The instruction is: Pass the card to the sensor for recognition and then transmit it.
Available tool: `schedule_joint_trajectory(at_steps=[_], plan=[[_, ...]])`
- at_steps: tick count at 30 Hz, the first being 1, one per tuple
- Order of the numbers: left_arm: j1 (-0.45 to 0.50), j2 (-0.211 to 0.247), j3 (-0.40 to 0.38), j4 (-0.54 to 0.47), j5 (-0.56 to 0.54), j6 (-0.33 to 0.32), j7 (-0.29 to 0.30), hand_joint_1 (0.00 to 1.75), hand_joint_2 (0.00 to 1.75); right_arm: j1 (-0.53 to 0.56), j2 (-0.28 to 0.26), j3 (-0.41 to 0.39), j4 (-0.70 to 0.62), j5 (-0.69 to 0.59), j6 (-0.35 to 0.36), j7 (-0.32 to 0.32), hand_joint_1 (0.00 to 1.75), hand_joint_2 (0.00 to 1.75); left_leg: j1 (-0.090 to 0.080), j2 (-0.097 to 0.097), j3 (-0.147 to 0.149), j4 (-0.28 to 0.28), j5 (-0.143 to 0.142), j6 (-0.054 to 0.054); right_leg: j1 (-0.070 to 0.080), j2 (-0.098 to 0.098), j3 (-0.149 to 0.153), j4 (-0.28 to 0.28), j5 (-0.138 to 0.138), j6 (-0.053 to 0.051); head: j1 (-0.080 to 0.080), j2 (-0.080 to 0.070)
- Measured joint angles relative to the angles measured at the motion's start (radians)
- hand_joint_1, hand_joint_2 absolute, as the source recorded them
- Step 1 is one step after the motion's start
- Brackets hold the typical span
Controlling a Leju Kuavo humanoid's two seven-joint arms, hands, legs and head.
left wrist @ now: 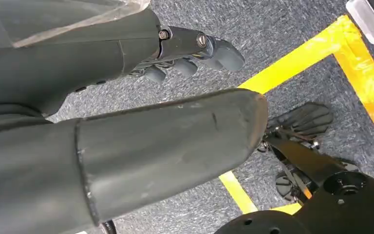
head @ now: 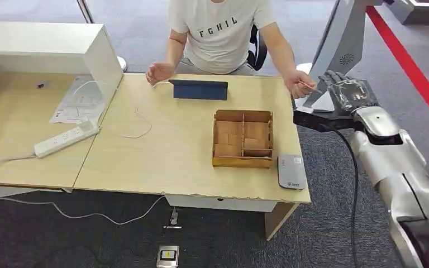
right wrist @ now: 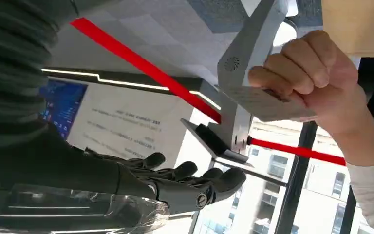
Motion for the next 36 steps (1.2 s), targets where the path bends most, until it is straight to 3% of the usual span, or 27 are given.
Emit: schedule_joint_trajectory(at_steps=[12,13,14,15,20,21,22,23,24,36], plan=[[0.0,-0.001,0.0,0.0,0.003,-0.003,0.002,0.0,0.0,0.0,0.011,0.0,0.0,0.002,-0.004,0.01,0.0,1.75,0.0,0.0,0.0,0.0,0.0,0.0,0.0,0.0,0.0,0.0,0.0,0.0,0.0,0.0],[0.0,-0.001,0.0,0.0,0.003,-0.003,0.002,0.0,0.0,0.0,0.011,0.0,0.0,0.002,-0.005,0.011,0.0,0.0,0.0,0.0,0.0,0.0,0.0,0.0,0.0,0.0,0.0,0.0,0.0,0.0,0.0,0.0],[0.0,-0.001,0.0,0.0,0.003,-0.003,0.001,0.0,0.0,0.0,0.011,0.0,0.0,0.002,-0.005,0.011,0.0,0.0,0.0,0.0,0.0,0.0,0.0,0.0,0.0,0.0,0.0,0.0,0.0,0.0,0.0,0.0],[0.0,-0.001,0.0,0.0,0.003,-0.003,0.0,0.0,0.0,0.0,0.012,0.0,0.0,0.002,-0.005,0.009,0.0,1.75,0.0,0.0,0.0,0.0,0.0,0.0,0.0,0.0,0.0,0.0,0.0,0.0,0.0,0.0],[0.0,-0.001,0.0,0.0,0.004,-0.003,-0.003,0.0,0.0,0.0,0.014,0.0,0.0,-0.001,-0.006,0.0,0.0,1.75,0.0,0.0,0.0,0.0,0.0,0.0,0.0,0.0,0.0,0.0,0.0,0.0,0.0,0.0],[0.0,-0.001,0.0,0.0,0.004,-0.003,-0.004,0.0,0.0,0.0,0.014,0.0,0.0,-0.001,-0.007,0.0,0.07,1.75,0.0,0.0,0.0,0.0,0.0,0.0,0.0,0.0,0.0,0.0,0.0,0.0,0.0,0.0],[0.0,-0.001,0.0,0.0,0.004,-0.003,-0.005,0.0,0.0,0.0,0.014,0.0,0.0,0.0,-0.01,0.002,1.52,1.75,0.0,0.0,0.0,0.0,0.0,0.0,0.0,0.0,0.0,0.0,0.0,0.0,0.0,0.0],[0.0,-0.001,0.0,0.0,0.004,-0.003,-0.005,0.0,0.0,0.0,0.014,-0.001,0.0,0.002,-0.011,0.003,1.52,1.75,0.0,0.0,0.0,0.0,0.0,0.0,0.0,0.0,0.0,0.0,0.0,0.0,0.0,0.0],[0.0,-0.001,0.0,0.0,0.004,-0.003,-0.005,0.0,0.0,0.0,0.014,-0.001,0.0,0.005,-0.012,0.004,1.75,1.75,0.0,0.0,0.0,0.0,0.0,0.0,0.0,0.0,0.0,0.0,0.0,0.0,0.0,0.0],[0.0,-0.001,0.0,0.0,0.004,-0.003,-0.01,0.0,0.0,0.0,0.014,-0.001,0.0,0.008,-0.017,-0.013,1.75,1.75,0.0,0.0,0.0,0.0,0.0,0.0,0.0,0.0,0.0,0.0,0.0,0.0,0.0,0.0]])
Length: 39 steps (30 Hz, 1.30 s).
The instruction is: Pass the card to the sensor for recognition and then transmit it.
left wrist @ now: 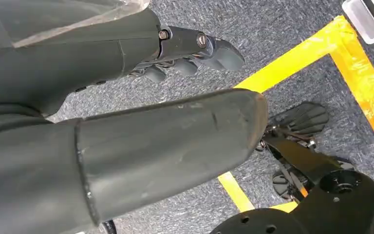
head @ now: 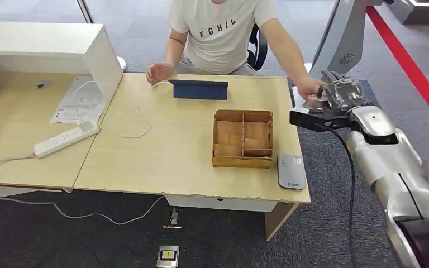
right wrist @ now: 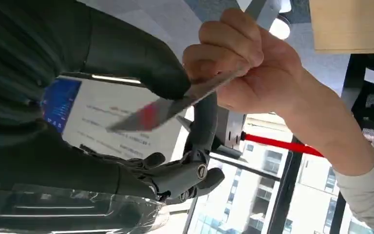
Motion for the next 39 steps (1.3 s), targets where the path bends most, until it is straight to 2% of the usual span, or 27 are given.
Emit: schedule_joint_trajectory(at_steps=[20,32,39], plan=[[0.0,0.0,0.0,0.0,0.002,0.003,-0.001,0.0,0.0,0.005,0.004,-0.008,0.0,-0.028,-0.013,-0.042,1.75,1.75,0.0,0.0,0.0,0.0,0.0,0.0,0.0,0.0,0.0,0.0,0.0,0.0,0.0,0.0],[0.001,0.0,0.0,0.0,0.005,0.021,0.006,0.0,0.0,0.139,0.0,-0.032,0.0,-0.058,-0.016,-0.052,1.75,1.75,0.0,0.0,0.0,0.0,0.0,0.0,0.0,0.0,0.0,0.0,0.0,0.0,0.0,0.0],[0.001,0.0,0.0,0.0,0.011,0.024,0.006,0.0,0.0,0.171,-0.003,-0.041,0.0,-0.062,-0.018,-0.07,1.75,1.75,0.0,0.0,0.0,0.0,0.0,0.0,0.0,0.0,0.0,0.0,0.0,0.0,0.0,0.0]])
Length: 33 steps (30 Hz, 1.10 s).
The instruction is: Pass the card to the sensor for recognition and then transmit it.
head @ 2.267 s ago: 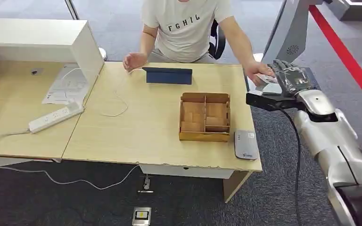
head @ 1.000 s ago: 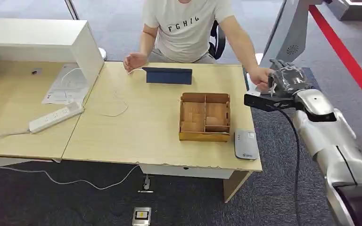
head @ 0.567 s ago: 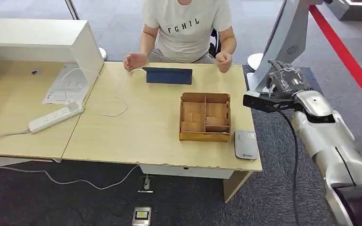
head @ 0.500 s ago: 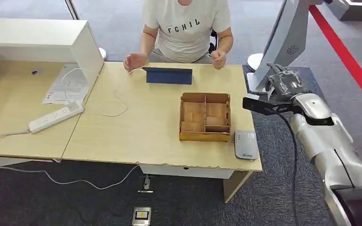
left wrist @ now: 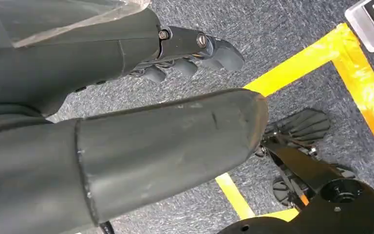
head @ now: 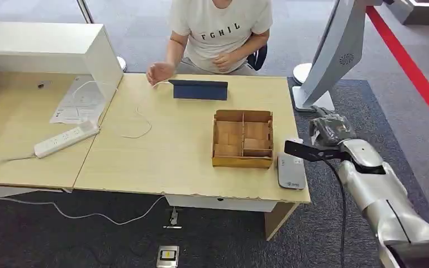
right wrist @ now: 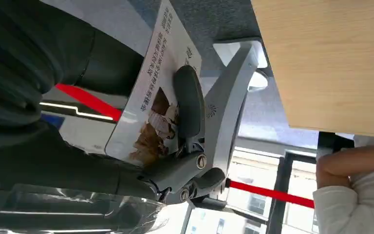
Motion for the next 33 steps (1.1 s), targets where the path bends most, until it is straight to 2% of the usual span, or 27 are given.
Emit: schedule_joint_trajectory(at_steps=[9,19,33], plan=[[-0.001,0.001,0.0,0.0,0.006,0.003,-0.007,0.0,0.0,0.018,0.019,0.0,-0.016,0.002,-0.008,-0.029,1.75,1.75,0.0,0.0,0.0,0.0,0.0,0.0,0.0,0.0,0.0,0.0,0.0,0.0,0.0,0.0],[-0.005,0.001,0.0,0.0,0.009,0.007,-0.001,0.0,0.0,0.082,0.046,0.001,-0.035,-0.03,-0.008,-0.03,1.75,1.75,0.0,0.0,0.0,0.0,0.0,0.0,0.0,0.0,0.0,0.0,0.0,0.0,0.0,0.0],[-0.005,0.006,0.0,0.0,0.023,0.017,0.002,0.0,0.0,0.144,0.051,-0.012,-0.036,-0.079,-0.005,-0.026,1.75,1.75,0.0,0.0,0.0,0.0,0.0,0.0,0.0,0.0,0.0,0.0,0.0,0.0,0.0,0.0]])
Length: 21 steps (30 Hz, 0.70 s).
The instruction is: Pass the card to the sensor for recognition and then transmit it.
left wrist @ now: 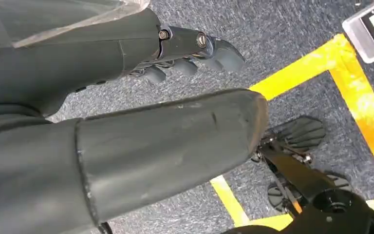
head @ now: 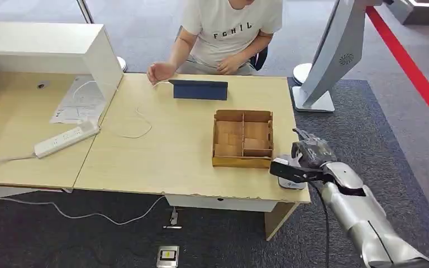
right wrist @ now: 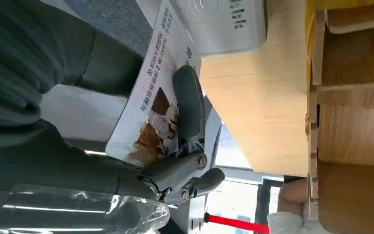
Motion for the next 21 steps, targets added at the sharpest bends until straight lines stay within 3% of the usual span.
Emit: schedule_joint_trajectory(at_steps=[21], plan=[[0.004,0.0,0.0,0.0,-0.003,0.013,-0.011,0.0,0.0,0.054,0.002,-0.022,-0.011,-0.058,0.021,0.003,1.75,1.75,0.0,0.0,0.0,0.0,0.0,0.0,0.0,0.0,0.0,0.0,0.0,0.0,0.0,0.0]])
